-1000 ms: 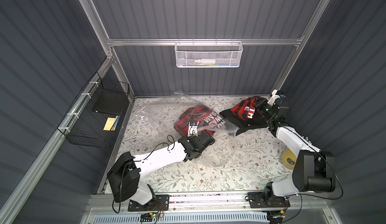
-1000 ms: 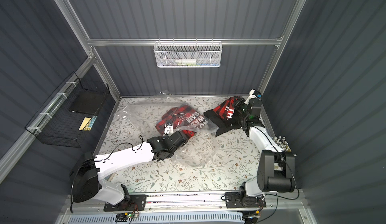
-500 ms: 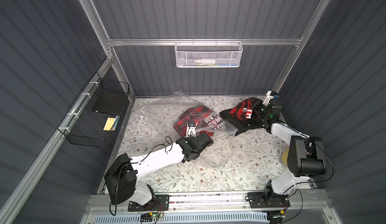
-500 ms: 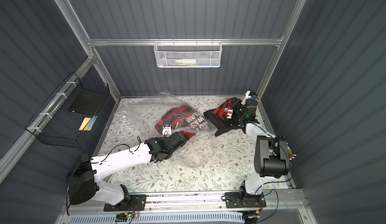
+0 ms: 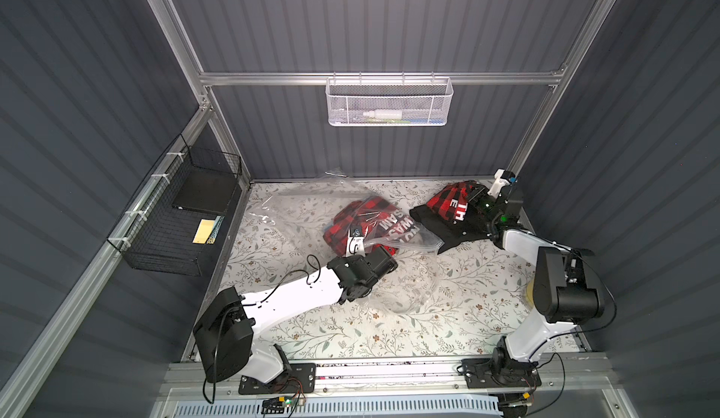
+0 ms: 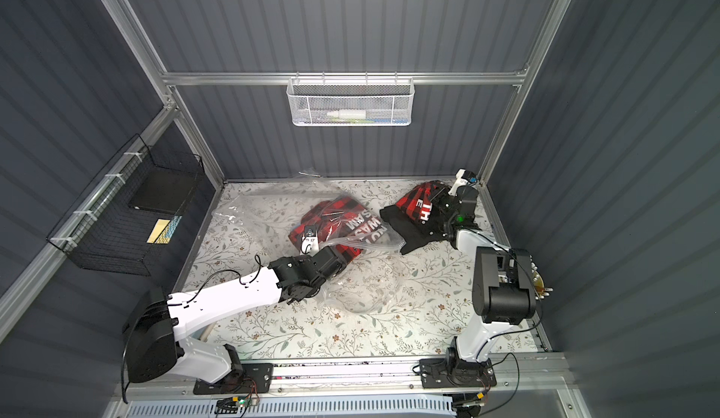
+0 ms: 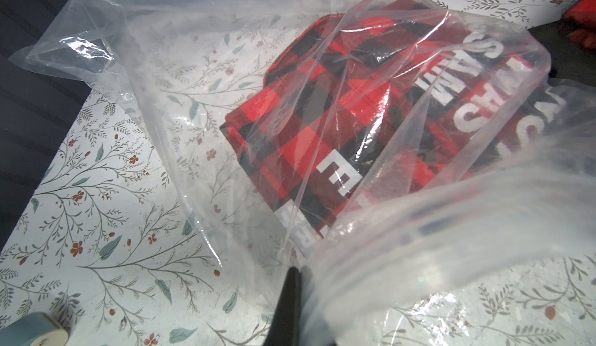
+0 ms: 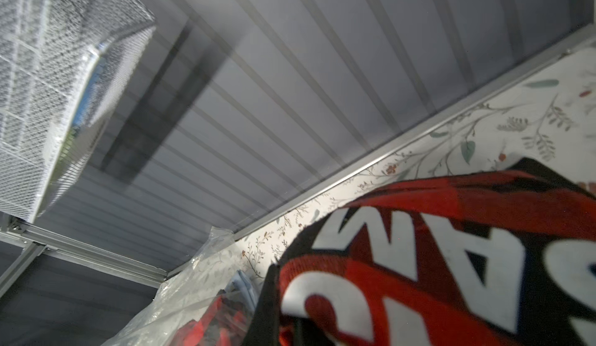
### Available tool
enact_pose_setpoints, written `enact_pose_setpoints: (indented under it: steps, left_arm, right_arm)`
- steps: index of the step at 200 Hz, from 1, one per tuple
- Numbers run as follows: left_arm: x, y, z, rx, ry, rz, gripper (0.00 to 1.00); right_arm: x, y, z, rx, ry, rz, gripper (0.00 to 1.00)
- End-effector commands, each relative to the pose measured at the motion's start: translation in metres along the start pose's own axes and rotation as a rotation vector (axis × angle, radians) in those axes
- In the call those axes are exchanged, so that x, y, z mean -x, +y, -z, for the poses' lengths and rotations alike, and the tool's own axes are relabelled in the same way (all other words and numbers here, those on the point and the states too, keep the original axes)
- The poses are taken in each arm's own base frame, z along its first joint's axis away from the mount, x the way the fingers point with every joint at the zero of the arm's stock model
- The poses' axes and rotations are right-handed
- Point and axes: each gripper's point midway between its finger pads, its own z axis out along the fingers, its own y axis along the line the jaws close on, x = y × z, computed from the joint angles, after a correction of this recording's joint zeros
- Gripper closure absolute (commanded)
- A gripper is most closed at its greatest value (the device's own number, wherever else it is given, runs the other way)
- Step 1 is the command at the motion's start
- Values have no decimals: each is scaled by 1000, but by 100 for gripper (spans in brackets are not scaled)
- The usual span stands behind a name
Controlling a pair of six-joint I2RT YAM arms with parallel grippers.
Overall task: Take the shirt out of the vacuum bag
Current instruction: Place the shirt at the center of the board.
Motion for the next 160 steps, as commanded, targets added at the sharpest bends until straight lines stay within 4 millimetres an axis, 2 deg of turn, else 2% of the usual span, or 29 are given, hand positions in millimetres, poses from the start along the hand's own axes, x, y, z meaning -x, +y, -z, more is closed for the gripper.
enact_pose_setpoints:
  steps: [1,9,26,52,67,95,122,136,160]
  left_arm:
    - [-3,14,4,32,-4,-11,100]
    - [-3,14,5,32,-4,-11,100]
    - [-3,15,5,31,-5,-13,100]
    - [-3,15,5,32,-4,-13,100]
    - [-4,15,5,32,-3,-11,100]
    - [-5,15,4,28,-2,-6,100]
    - [-6,14,3,24,1,-7,100]
    - [-6,14,3,24,1,-9,100]
    - [-6,14,4,20,-2,-9,100]
  right_arm:
    - [-12,-18,3,-22,-24,-2,100]
    - [-20,-25,5,-35,-17,-7,100]
    - [-23,-43,12,-109,-52,-17,100]
    - [-27,-49,18,-137,-51,-3,99]
    - [-25,-50,27,-166,-67,3,67]
    - [-26,-52,42,-235,-85,22,28]
    - [-45,-49,47,-249,-54,37,14]
    - [-57,-52,51,-270,-42,44,14]
    - [-73,-70,54,-334,-18,42,14]
